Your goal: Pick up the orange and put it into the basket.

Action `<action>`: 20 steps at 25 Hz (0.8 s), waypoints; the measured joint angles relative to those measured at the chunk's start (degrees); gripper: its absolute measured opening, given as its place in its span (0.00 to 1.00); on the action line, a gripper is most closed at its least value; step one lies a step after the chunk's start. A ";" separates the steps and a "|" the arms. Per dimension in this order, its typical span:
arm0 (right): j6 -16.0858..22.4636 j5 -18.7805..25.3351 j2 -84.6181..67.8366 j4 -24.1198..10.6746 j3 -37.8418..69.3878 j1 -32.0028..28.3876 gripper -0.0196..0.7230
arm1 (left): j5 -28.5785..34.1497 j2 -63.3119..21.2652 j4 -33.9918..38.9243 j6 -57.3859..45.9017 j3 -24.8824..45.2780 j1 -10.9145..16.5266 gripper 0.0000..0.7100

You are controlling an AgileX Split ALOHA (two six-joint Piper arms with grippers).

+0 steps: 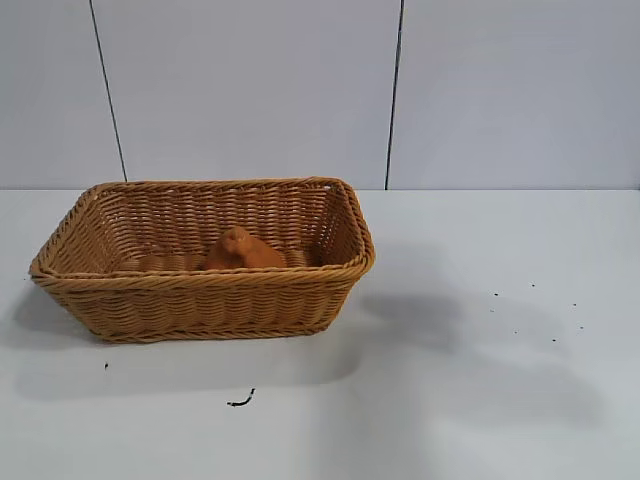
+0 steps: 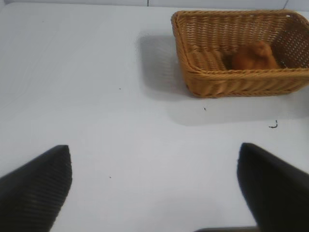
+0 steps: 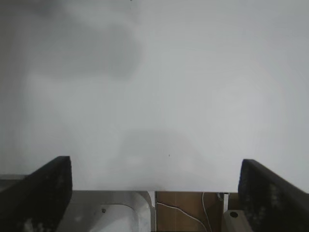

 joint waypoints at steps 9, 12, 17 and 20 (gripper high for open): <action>-1.87 -3.99 -30.01 0.00 10.19 0.00 0.89 | 0.00 0.00 0.00 0.00 0.00 0.00 0.94; -1.87 -4.24 -37.57 0.00 10.25 0.00 0.89 | 0.00 0.00 0.00 0.00 0.00 0.00 0.94; -1.87 -4.28 -45.01 0.00 10.25 0.00 0.89 | 0.00 0.00 0.00 0.00 0.00 0.00 0.94; -1.87 -4.28 -45.00 0.00 10.25 0.00 0.89 | 0.00 0.00 0.00 0.00 0.00 0.00 0.94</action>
